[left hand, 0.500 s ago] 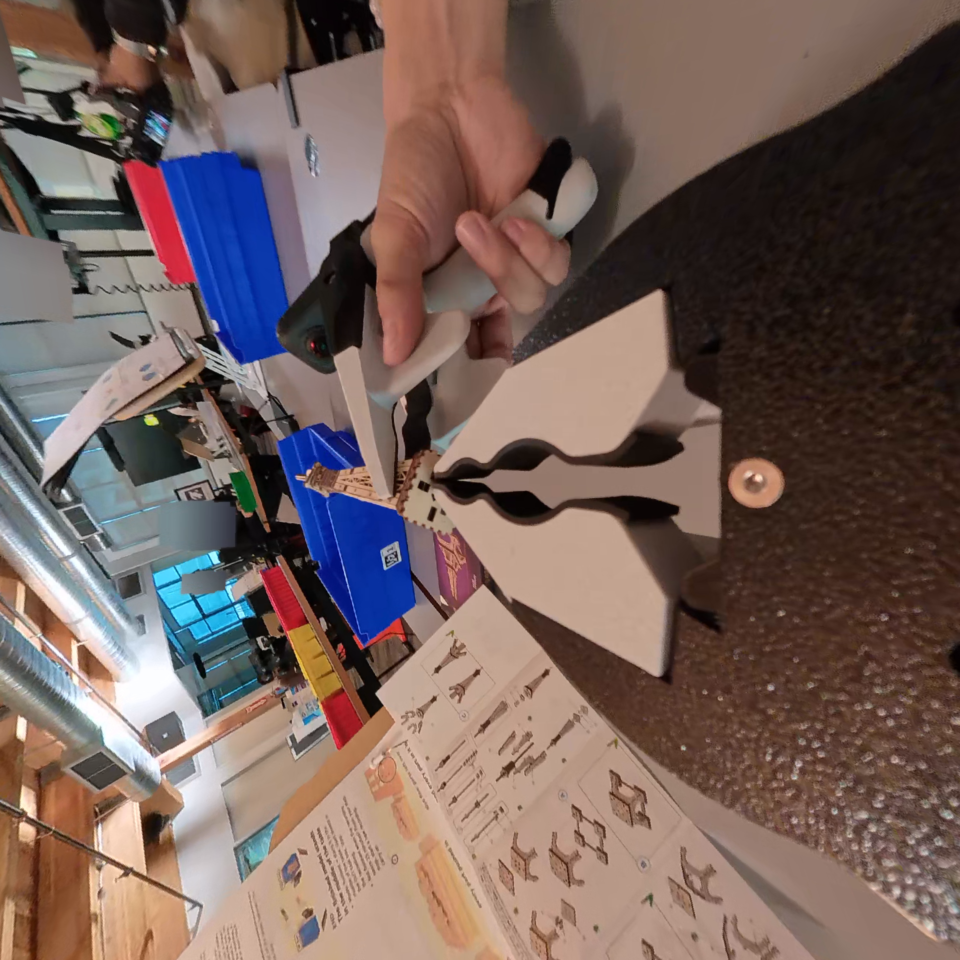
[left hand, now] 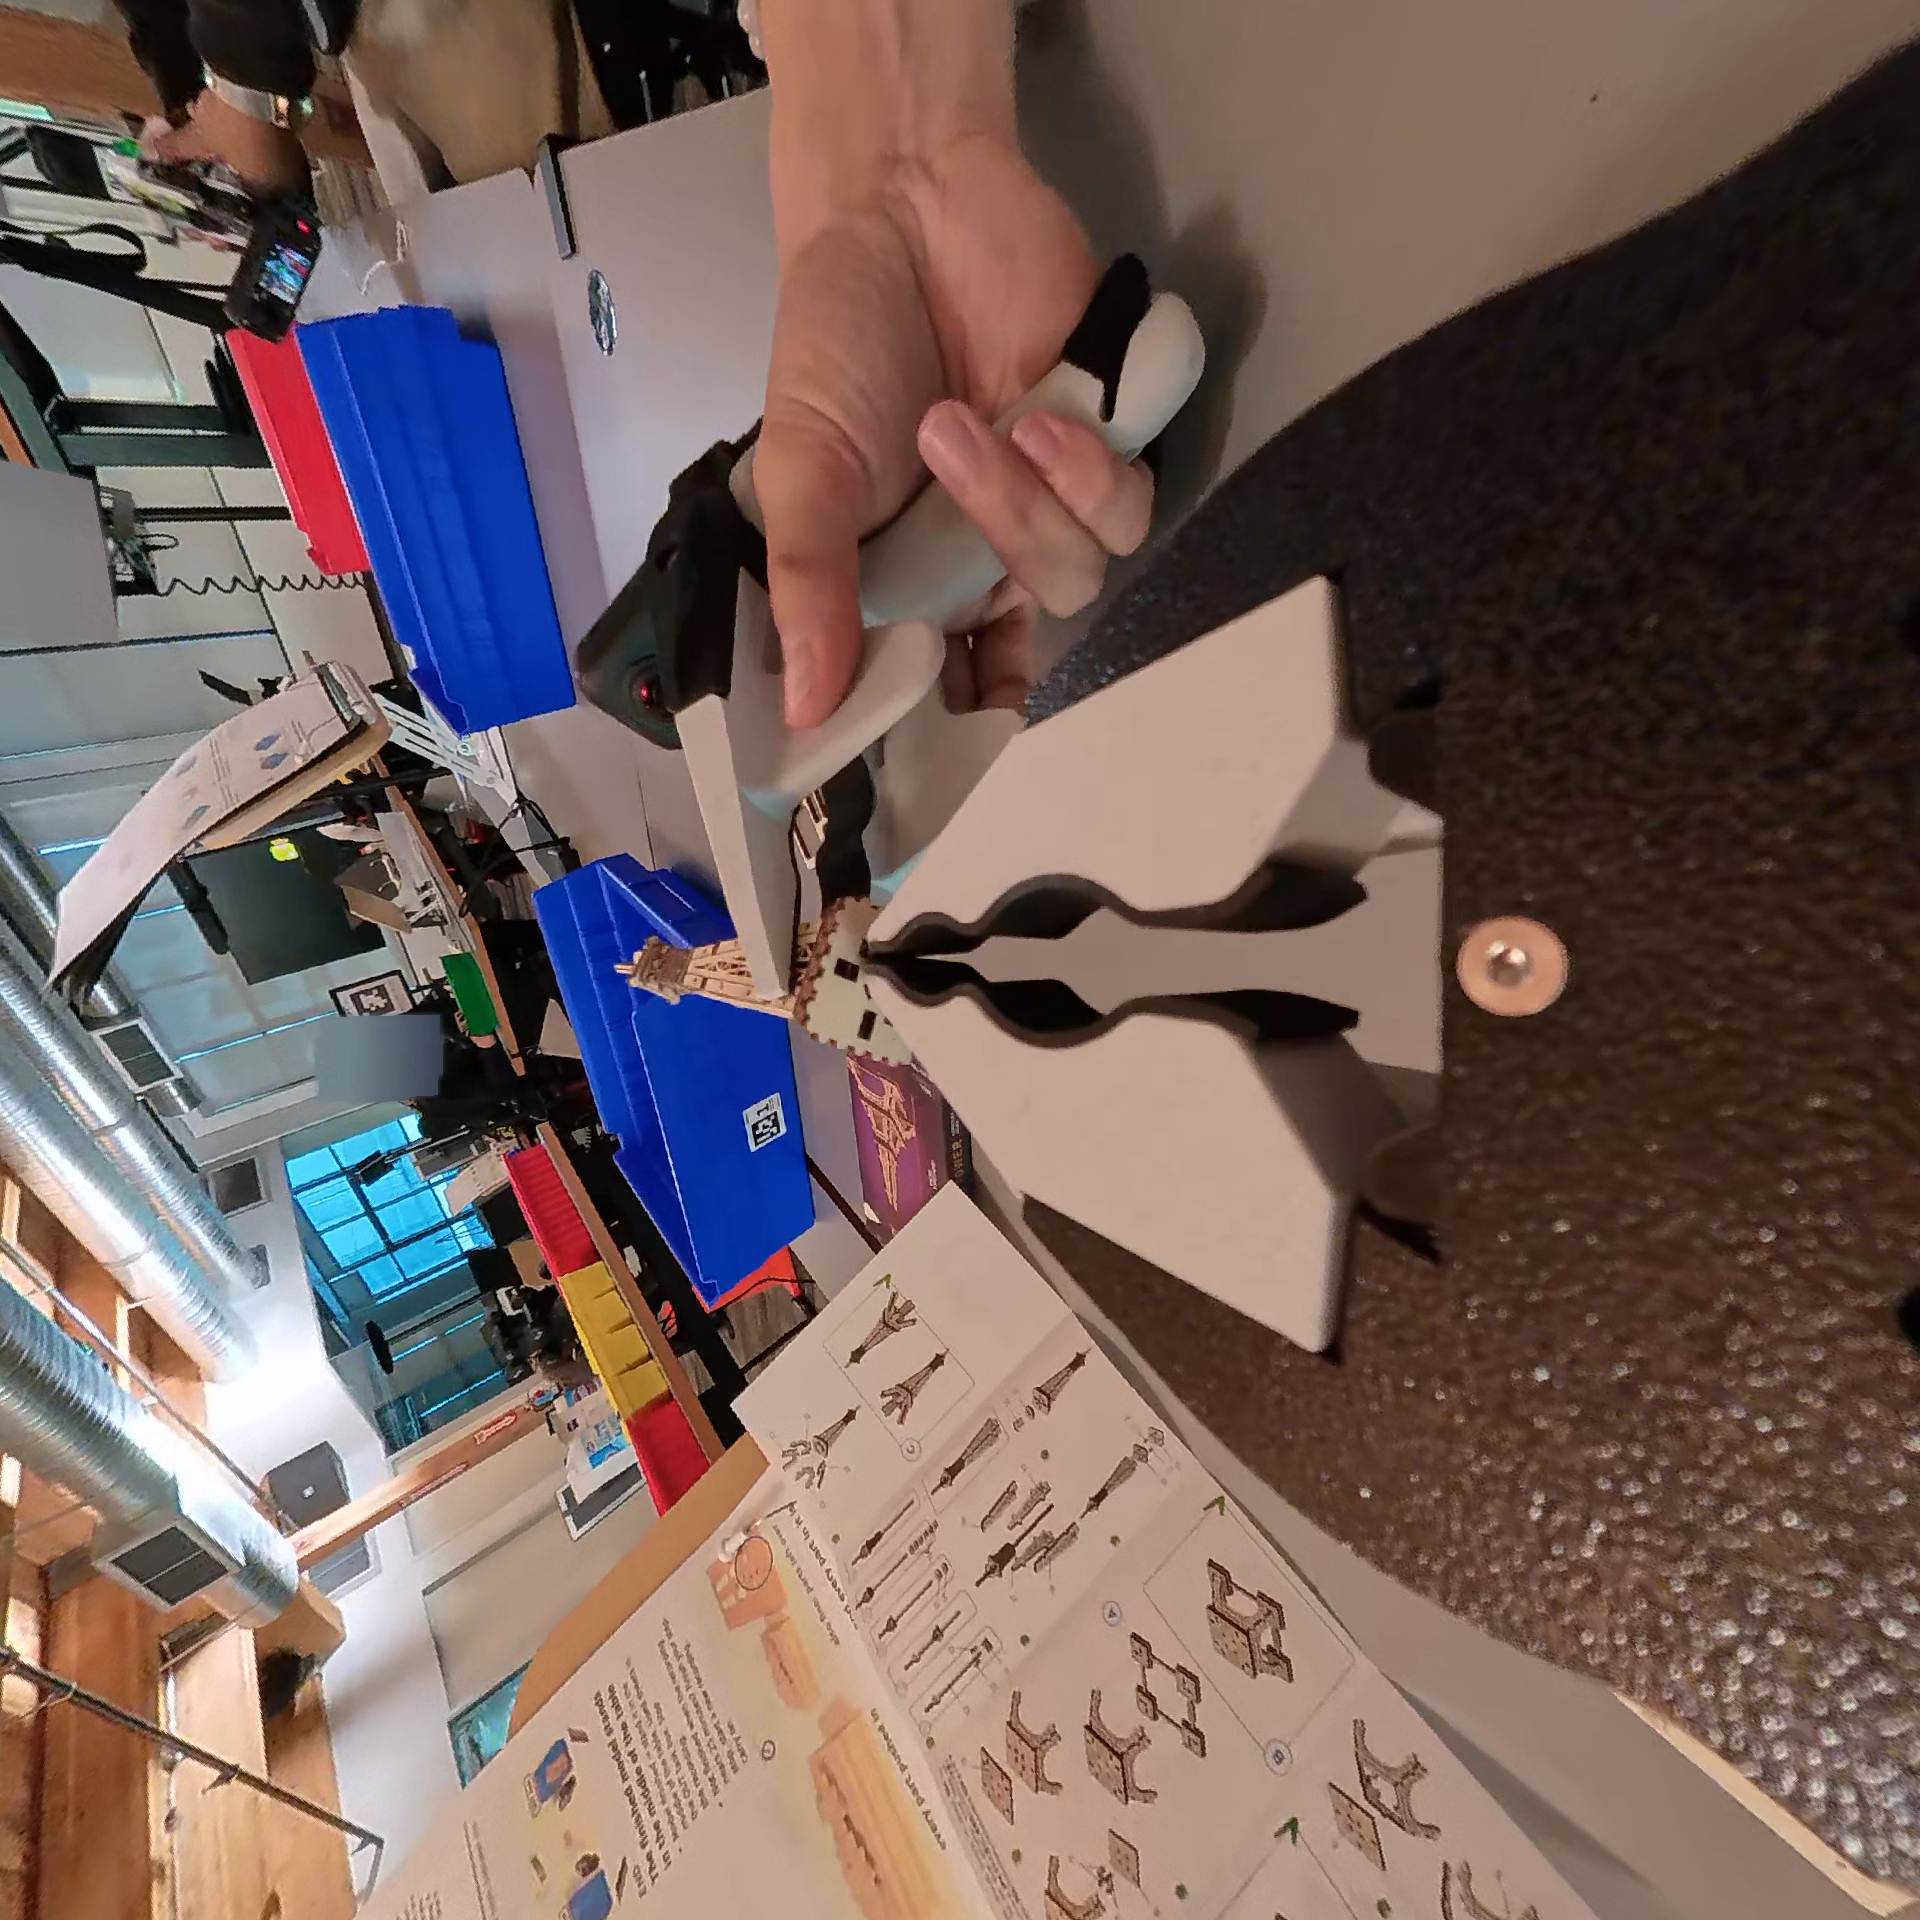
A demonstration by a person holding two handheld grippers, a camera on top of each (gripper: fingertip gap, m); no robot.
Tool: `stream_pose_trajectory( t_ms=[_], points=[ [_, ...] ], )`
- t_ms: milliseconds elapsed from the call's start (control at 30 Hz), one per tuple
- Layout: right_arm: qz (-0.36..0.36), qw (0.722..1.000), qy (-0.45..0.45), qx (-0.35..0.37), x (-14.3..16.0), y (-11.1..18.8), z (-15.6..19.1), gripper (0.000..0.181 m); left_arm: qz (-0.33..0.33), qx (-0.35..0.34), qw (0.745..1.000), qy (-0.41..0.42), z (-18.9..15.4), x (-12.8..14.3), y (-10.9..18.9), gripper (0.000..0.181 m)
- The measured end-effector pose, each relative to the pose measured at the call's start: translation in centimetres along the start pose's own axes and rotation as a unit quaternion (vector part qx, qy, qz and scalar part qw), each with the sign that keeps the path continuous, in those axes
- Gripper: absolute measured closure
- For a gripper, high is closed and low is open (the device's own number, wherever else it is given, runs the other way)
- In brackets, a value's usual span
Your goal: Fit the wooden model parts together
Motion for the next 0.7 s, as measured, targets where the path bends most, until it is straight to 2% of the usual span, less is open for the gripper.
stream_pose_trajectory(
  t_ms=[100, 233, 300, 367, 400, 467, 567, 633, 700],
  points=[
    [0.016, 1.0, 0.018, 0.001, -0.2, 0.1, 0.1, 0.164, 0.0, 0.012, 1.0, 0.011, 0.0, 0.0, 0.0, 0.181],
    [0.054, 0.991, 0.121, 0.012, -0.9, -0.1, 1.4, 0.164, -0.03, 0.024, 0.999, 0.031, 0.1, -0.7, 0.3, 0.181],
    [0.05, 0.989, 0.139, 0.017, -1.3, -0.1, 1.7, 0.165, -0.05, 0.029, 0.997, 0.053, 0.1, -1.2, 0.5, 0.167],
    [0.082, 0.977, 0.191, 0.055, -1.1, 0.2, 0.9, 0.165, -0.024, 0.032, 0.997, 0.062, 0.4, -0.7, 0.3, 0.15],
    [0.109, 0.966, 0.22, 0.082, -0.9, 0.4, 0.2, 0.165, 0.002, 0.032, 0.998, 0.057, 0.5, -0.3, 0.3, 0.144],
    [0.181, 0.934, 0.275, 0.137, -0.5, 0.8, -1.1, 0.165, 0.057, 0.048, 0.996, 0.051, 0.6, 0.7, 0.4, 0.147],
    [0.299, 0.855, 0.374, 0.198, 0.9, 1.5, -2.6, 0.165, 0.098, 0.061, 0.99, 0.084, 0.9, 1.9, 0.5, 0.156],
    [0.354, 0.81, 0.414, 0.215, 2.3, 1.7, -3.4, 0.165, 0.12, 0.081, 0.983, 0.116, 0.6, 3.0, 0.2, 0.155],
    [0.381, 0.789, 0.432, 0.214, 3.6, 1.6, -4.0, 0.165, 0.15, 0.103, 0.974, 0.131, 0.1, 4.4, 0.1, 0.154]
  ],
)
Point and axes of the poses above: each gripper's, where its closed fingertips meet, y back along the fingers, x out of its underside, z = x × y across the jaws, the point moved 4 cm from there along y, back along the fingers, and after that the axes turned 5 degrees about x, right-handed, at the moved point
